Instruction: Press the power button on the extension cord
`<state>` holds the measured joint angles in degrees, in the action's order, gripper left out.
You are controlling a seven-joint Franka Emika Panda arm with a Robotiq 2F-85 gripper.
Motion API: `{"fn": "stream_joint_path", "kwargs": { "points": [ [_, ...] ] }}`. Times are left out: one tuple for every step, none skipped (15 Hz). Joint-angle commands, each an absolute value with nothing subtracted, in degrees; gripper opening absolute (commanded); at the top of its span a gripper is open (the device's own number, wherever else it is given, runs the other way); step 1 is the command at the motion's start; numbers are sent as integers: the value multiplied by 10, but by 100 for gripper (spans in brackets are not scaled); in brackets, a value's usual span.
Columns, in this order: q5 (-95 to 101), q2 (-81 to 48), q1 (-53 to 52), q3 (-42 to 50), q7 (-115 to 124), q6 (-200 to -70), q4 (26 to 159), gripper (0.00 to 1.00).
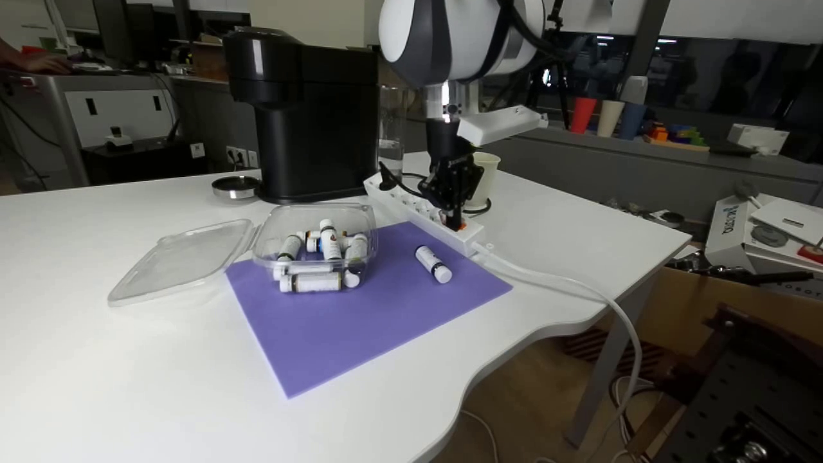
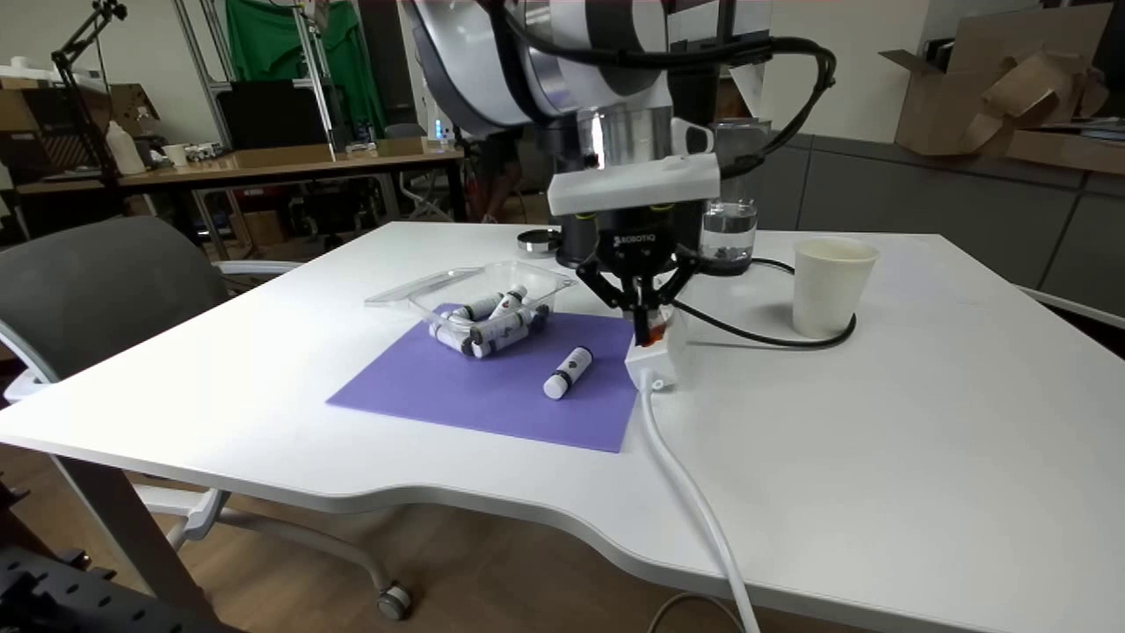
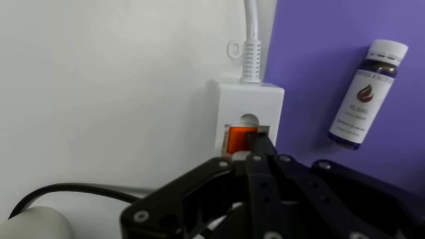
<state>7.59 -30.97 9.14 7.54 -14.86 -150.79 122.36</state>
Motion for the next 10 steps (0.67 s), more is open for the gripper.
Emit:
{"fn": "stream_joint_path", "kwargs": {
  "points": [
    [72,-256,78,57,-122,-1476,1275,0],
    [73,-243,75,56,-119,-1478,1286,0],
    [72,-232,72,54,-116,-1481,1295,0],
    [71,-221,71,52,-115,-1483,1303,0],
    [69,-208,70,51,-114,-1485,1310,0],
    [67,-196,69,50,-116,-1482,1317,0],
    [67,-184,68,49,-116,-1483,1323,0],
    [66,-170,67,47,-118,-1475,1326,0],
    [64,-156,67,46,-120,-1467,1329,0],
    [62,-140,67,44,-123,-1455,1330,0]
  ]
}}
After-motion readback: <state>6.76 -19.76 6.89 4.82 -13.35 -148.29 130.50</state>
